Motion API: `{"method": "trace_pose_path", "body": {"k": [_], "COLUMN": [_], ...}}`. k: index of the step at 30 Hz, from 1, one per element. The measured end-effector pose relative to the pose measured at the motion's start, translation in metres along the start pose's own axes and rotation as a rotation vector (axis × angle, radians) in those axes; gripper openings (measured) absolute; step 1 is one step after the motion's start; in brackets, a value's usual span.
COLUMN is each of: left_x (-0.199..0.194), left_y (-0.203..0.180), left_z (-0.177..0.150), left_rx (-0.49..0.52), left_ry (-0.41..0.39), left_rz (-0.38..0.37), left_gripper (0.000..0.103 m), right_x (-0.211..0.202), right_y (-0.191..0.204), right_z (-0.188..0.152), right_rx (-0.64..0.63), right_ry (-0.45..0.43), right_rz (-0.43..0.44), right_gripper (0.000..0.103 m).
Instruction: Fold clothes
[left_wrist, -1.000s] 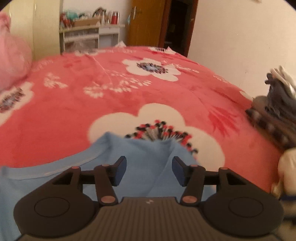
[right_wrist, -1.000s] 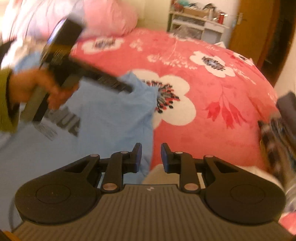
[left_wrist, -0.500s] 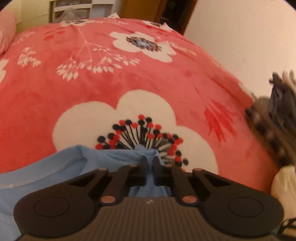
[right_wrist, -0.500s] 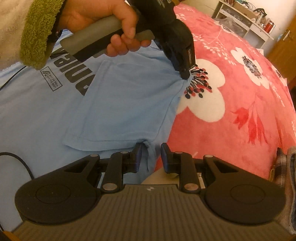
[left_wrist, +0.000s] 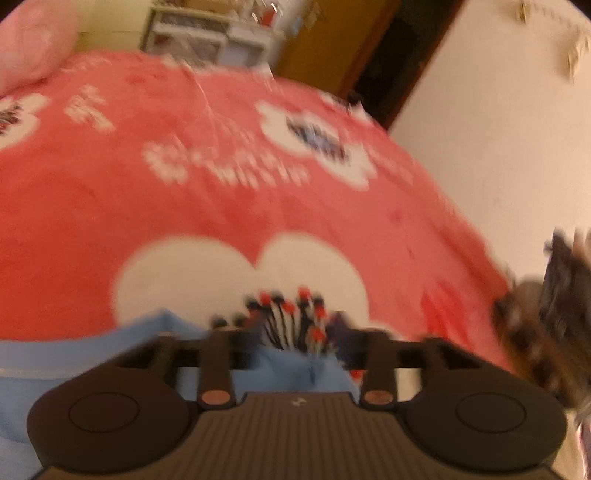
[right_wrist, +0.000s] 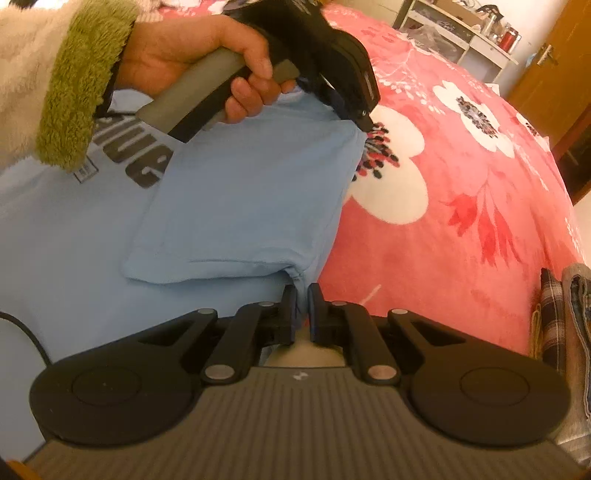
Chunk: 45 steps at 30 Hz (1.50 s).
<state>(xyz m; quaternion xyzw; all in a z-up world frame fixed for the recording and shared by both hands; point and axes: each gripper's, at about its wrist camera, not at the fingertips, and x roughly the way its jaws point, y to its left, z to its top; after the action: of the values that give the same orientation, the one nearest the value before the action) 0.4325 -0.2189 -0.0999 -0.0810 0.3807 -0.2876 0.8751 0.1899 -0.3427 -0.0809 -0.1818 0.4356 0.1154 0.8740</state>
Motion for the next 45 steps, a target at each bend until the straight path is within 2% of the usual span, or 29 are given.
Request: {"method": "trace_pose_path", "body": {"k": [3, 6, 10, 14, 17, 20, 23, 25, 27, 29, 30, 34, 42, 44, 45], "left_x": [-0.034, -0.079, -0.179, -0.311, -0.392, -0.433, -0.427, -0.408, -0.385, -0.365, -0.358, -0.335, -0.341, -0.341, -0.342], "left_y": [0.014, 0.037, 0.083, 0.135, 0.157, 0.171, 0.191, 0.202, 0.214, 0.219, 0.218, 0.206, 0.214, 0.221, 0.224], "left_z": [0.009, 0.012, 0.006, 0.01, 0.014, 0.003, -0.032, -0.062, -0.095, -0.122, -0.132, -0.15, -0.163, -0.163, -0.164], "left_rx": [-0.014, -0.056, -0.114, -0.206, -0.203, -0.176, -0.186, -0.196, -0.219, -0.244, -0.217, -0.09, -0.153, -0.161, -0.166], "left_ry": [-0.044, -0.051, -0.085, -0.197, -0.256, -0.247, -0.186, -0.15, -0.124, -0.141, -0.166, -0.239, -0.361, -0.383, -0.398], "left_rz": [0.007, 0.042, 0.092, 0.235, 0.371, 0.498, 0.514, 0.532, 0.517, 0.506, 0.517, 0.641, 0.598, 0.591, 0.583], "left_gripper": [0.052, 0.052, 0.053, 0.054, 0.058, 0.061, 0.061, 0.059, 0.056, 0.053, 0.053, 0.052, 0.036, 0.016, 0.012], "right_x": [-0.023, -0.045, -0.063, -0.08, -0.088, -0.088, -0.084, -0.077, -0.068, -0.055, -0.049, -0.022, 0.039, 0.052, 0.058], "right_y": [-0.01, -0.014, -0.015, -0.011, 0.001, 0.022, 0.043, 0.055, 0.067, 0.082, 0.09, 0.126, 0.168, 0.178, 0.183], "right_z": [0.001, 0.0, -0.006, -0.007, 0.004, 0.028, 0.055, 0.078, 0.103, 0.13, 0.142, 0.191, 0.259, 0.273, 0.28], "right_rx": [0.073, 0.123, 0.238, 0.362, 0.411, 0.414, 0.435, 0.458, 0.488, 0.514, 0.519, 0.489, 0.469, 0.456, 0.448], "right_ry": [-0.055, -0.122, -0.196, -0.291, -0.349, -0.388, -0.419, -0.417, -0.409, -0.384, -0.372, -0.323, -0.238, -0.217, -0.207], "right_rz": [0.023, 0.039, 0.147, 0.298, 0.41, 0.506, 0.601, 0.672, 0.747, 0.815, 0.834, 0.821, 0.771, 0.761, 0.757], "right_gripper": [0.006, 0.007, 0.007, 0.007, 0.008, 0.009, 0.009, 0.009, 0.009, 0.009, 0.009, 0.009, 0.009, 0.009, 0.009]}}
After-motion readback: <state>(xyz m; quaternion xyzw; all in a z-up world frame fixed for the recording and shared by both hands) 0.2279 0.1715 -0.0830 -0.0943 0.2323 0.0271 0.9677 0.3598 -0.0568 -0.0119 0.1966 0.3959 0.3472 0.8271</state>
